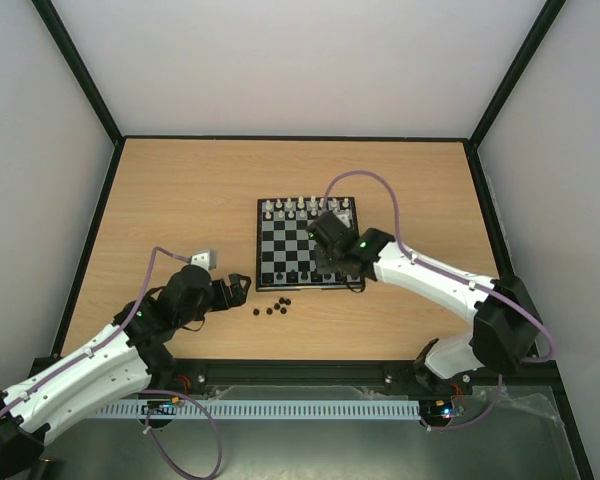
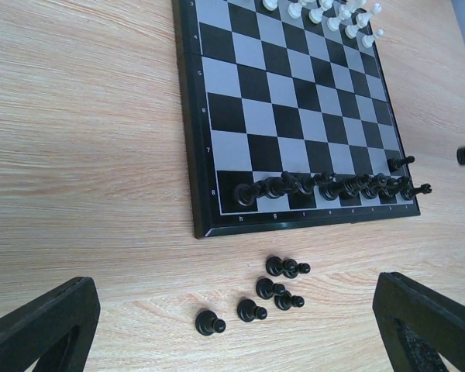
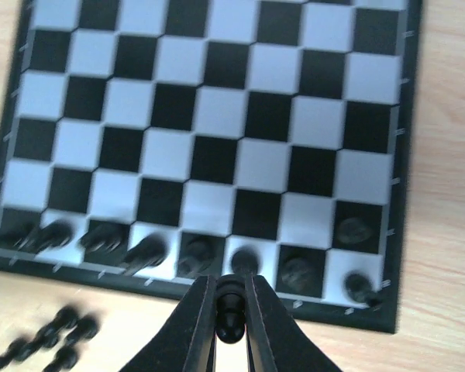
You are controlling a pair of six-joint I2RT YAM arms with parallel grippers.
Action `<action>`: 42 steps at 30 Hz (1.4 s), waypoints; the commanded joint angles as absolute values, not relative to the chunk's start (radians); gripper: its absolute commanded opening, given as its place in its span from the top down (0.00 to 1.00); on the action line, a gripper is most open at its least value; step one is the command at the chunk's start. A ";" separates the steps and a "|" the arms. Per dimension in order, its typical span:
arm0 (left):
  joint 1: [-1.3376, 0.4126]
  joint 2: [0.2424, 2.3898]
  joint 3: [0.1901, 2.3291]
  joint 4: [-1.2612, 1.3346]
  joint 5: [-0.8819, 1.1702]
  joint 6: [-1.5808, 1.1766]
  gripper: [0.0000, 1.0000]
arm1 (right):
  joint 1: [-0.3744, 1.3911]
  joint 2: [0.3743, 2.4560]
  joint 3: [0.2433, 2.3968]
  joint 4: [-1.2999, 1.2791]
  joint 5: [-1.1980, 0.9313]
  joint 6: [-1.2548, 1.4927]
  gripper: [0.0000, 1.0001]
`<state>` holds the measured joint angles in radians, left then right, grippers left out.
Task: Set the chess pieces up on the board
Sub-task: Place the chess piece on the chessboard.
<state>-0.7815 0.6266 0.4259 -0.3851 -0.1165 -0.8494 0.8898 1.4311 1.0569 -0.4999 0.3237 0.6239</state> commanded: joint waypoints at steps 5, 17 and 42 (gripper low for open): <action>-0.790 0.622 0.450 -0.380 -0.112 -0.842 0.01 | 0.736 1.463 1.045 -0.520 0.283 0.505 0.88; -0.792 0.618 0.449 -0.387 -0.115 -0.847 0.01 | 0.712 1.585 1.018 -0.443 0.250 0.483 0.89; -0.794 0.605 0.444 -0.396 -0.120 -0.851 0.01 | 0.688 1.666 0.997 -0.407 0.260 0.479 0.86</action>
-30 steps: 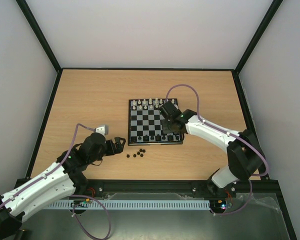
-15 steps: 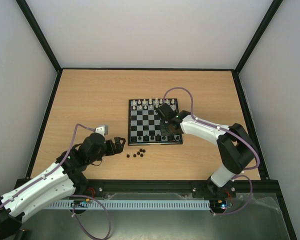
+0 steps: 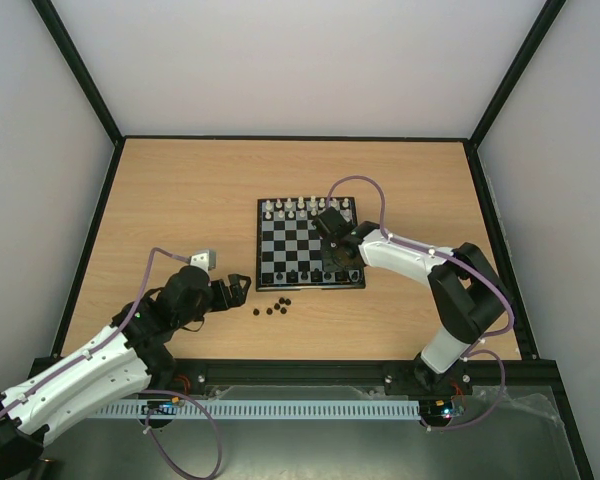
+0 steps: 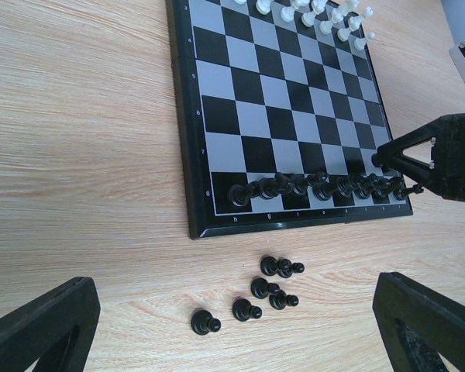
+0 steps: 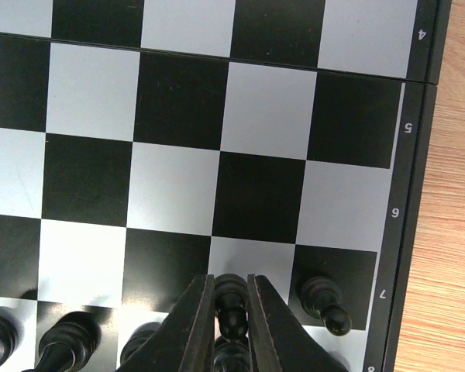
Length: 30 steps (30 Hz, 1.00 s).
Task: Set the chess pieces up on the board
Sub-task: Place the chess piece on the chessboard, then pick up the chess piece at the center of the board.
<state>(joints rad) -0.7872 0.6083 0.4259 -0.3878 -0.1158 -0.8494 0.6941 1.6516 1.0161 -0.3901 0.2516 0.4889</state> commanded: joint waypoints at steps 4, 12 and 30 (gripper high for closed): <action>-0.795 0.601 0.443 -0.397 -0.120 -0.851 0.01 | 0.685 1.669 0.996 -0.406 0.262 0.478 0.85; -0.795 0.598 0.443 -0.398 -0.123 -0.853 0.00 | 0.682 1.645 1.010 -0.421 0.267 0.478 0.84; -0.795 0.642 0.464 -0.386 -0.146 -0.858 0.01 | 0.869 1.317 1.031 -0.484 0.140 0.527 0.19</action>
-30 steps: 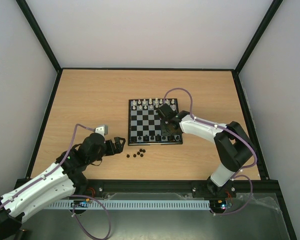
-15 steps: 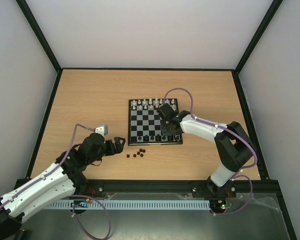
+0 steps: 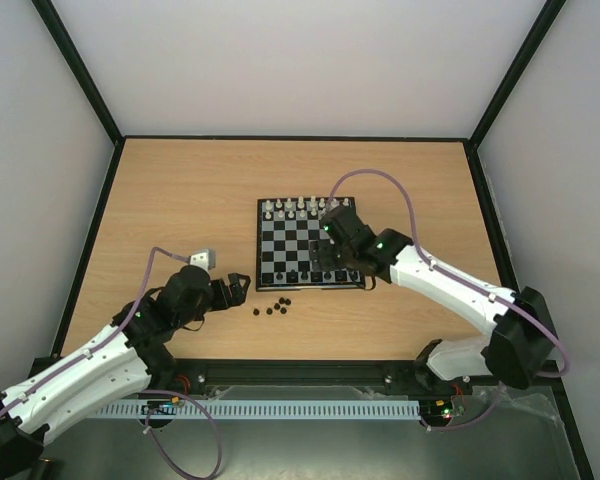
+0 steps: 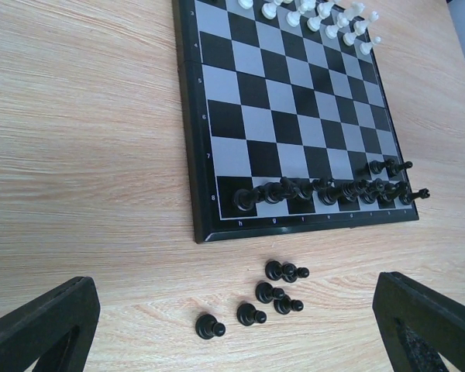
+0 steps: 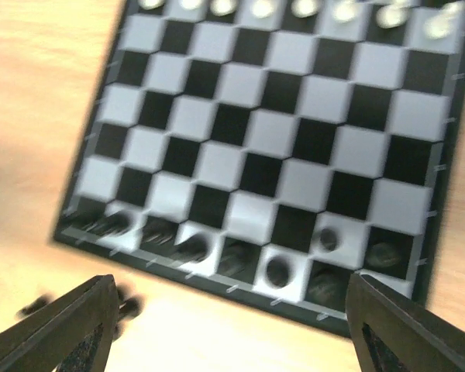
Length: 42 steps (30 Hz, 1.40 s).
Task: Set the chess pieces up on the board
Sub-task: Pick up the chess piece at the center of the board.
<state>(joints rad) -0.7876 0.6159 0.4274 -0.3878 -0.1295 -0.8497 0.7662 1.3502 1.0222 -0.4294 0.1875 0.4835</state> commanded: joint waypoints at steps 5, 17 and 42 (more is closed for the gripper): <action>-0.795 0.676 0.453 -0.368 -0.167 -0.872 0.01 | 1.002 1.361 1.014 -0.451 0.158 0.581 0.33; -0.795 0.701 0.367 -0.331 -0.184 -0.913 0.01 | 1.100 1.612 1.045 -0.394 0.199 0.622 0.55; -0.798 0.792 0.305 -0.259 -0.126 -0.900 0.00 | 1.100 1.782 1.089 -0.344 0.160 0.618 0.79</action>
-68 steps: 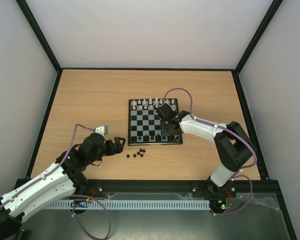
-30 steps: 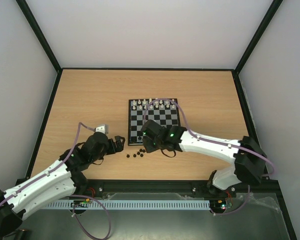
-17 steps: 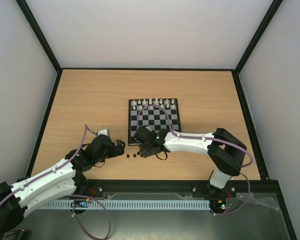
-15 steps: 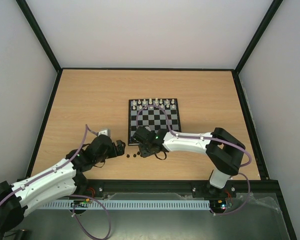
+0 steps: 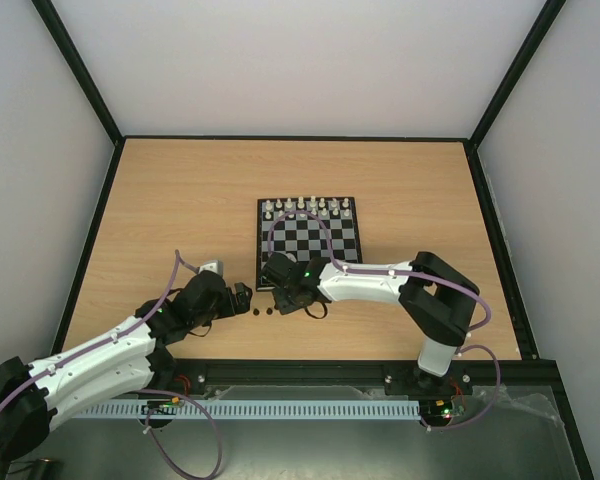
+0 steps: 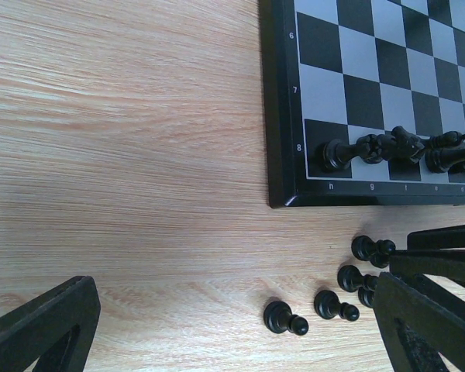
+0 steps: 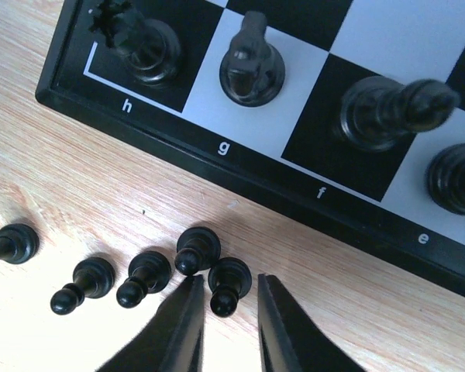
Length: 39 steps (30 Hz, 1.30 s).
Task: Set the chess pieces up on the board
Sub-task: Pick up the chess piece at the center of the board, then place the chess piece on the chessboard.
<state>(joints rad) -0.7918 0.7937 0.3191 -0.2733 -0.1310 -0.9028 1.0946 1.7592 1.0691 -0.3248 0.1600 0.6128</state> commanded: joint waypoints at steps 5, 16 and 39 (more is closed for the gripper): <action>-0.799 0.789 0.307 -0.258 -0.124 -0.900 0.01 | 1.100 1.787 1.095 -0.347 0.160 0.619 0.89; -0.798 0.775 0.308 -0.260 -0.126 -0.902 0.00 | 1.101 1.644 1.113 -0.435 0.198 0.624 0.94; -0.800 0.759 0.314 -0.267 -0.132 -0.901 0.01 | 0.811 1.533 1.205 -0.596 0.271 0.487 0.94</action>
<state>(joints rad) -0.7937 0.7662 0.3187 -0.2668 -0.1314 -0.9028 0.8494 1.5368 1.2163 -0.5522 0.2745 0.5240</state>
